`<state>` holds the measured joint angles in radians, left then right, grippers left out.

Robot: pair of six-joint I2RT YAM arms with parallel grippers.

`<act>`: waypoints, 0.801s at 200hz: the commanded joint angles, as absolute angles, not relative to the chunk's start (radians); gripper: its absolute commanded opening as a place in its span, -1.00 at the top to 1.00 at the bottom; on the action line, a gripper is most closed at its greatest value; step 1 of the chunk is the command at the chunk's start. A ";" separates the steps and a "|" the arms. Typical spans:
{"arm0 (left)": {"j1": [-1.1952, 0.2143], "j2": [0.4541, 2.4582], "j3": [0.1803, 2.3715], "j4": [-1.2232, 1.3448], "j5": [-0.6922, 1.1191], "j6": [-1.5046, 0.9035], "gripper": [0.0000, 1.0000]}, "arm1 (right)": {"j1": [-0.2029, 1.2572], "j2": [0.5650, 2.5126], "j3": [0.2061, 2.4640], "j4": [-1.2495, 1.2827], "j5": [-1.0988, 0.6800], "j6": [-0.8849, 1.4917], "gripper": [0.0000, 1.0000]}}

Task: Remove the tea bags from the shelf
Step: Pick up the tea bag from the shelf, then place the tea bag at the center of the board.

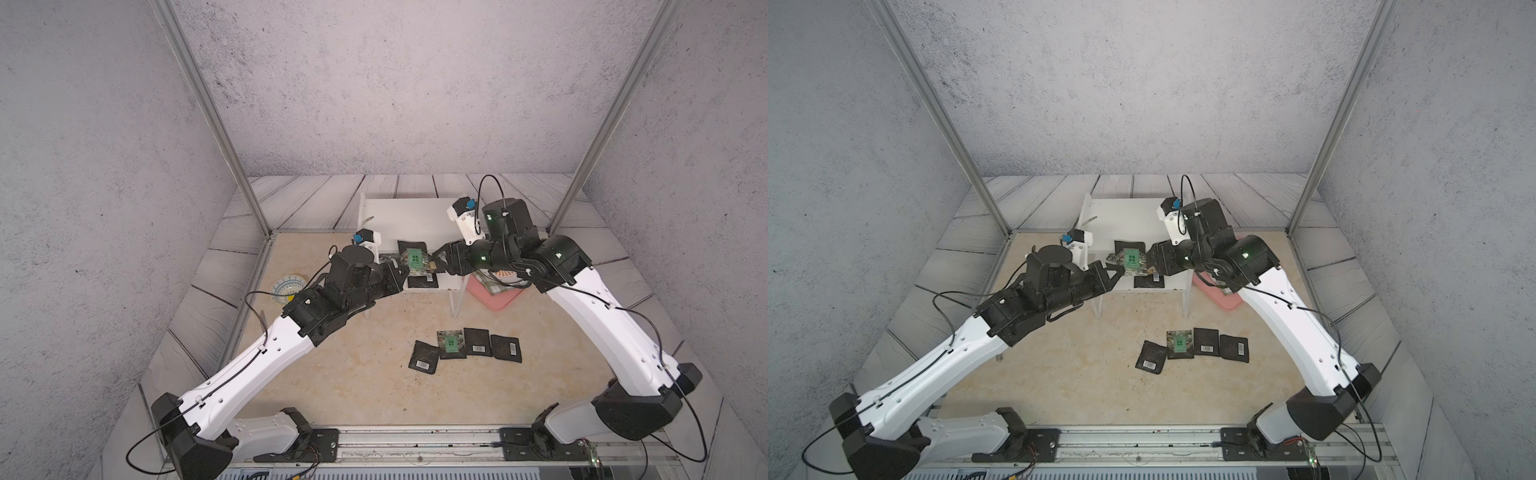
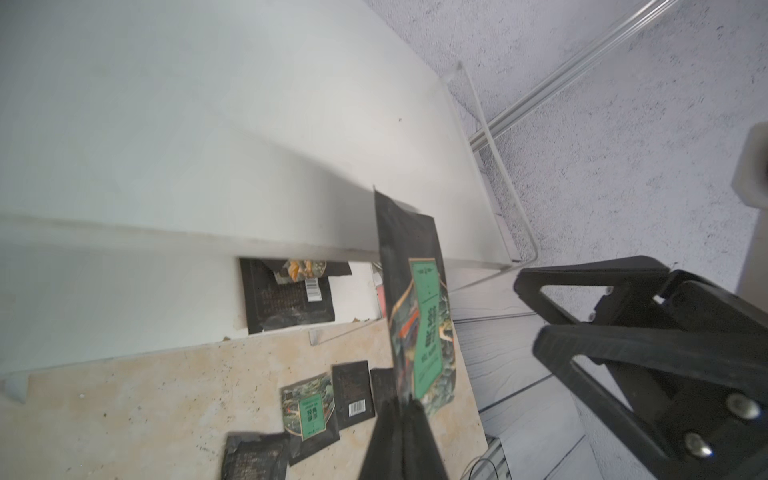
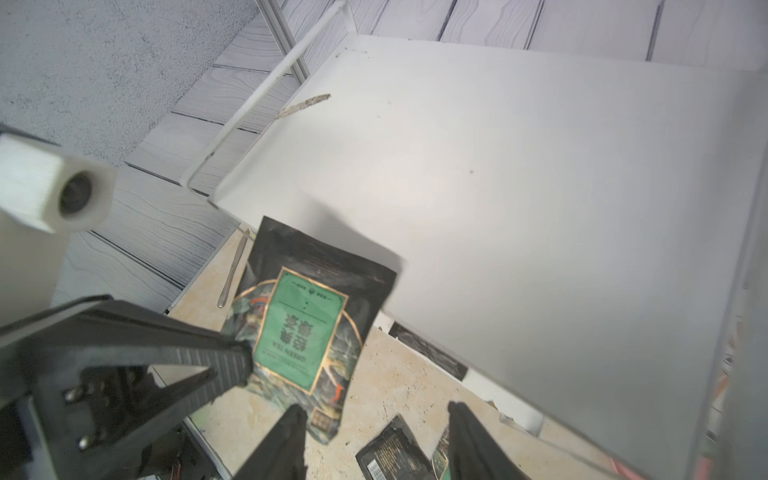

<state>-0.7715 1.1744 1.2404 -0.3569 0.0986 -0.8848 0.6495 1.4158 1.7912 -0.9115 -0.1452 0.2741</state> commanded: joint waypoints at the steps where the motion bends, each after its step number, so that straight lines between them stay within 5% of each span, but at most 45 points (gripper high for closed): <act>1: -0.780 1.113 1.196 -0.456 0.149 -0.820 1.00 | 0.652 1.281 1.700 -0.912 -0.091 0.302 -0.19; 73: -0.788 0.984 0.949 -0.540 0.187 -0.761 1.00 | 0.650 0.997 1.386 -0.898 0.017 0.375 -0.23; 160: -0.792 1.152 0.715 -0.395 0.288 -0.737 1.00 | 0.644 0.840 1.110 -0.869 0.136 0.493 -0.24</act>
<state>-0.7841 1.1042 0.7578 -0.4610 0.2451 -0.7650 0.6487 0.8776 1.1557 -0.8883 0.0696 0.4408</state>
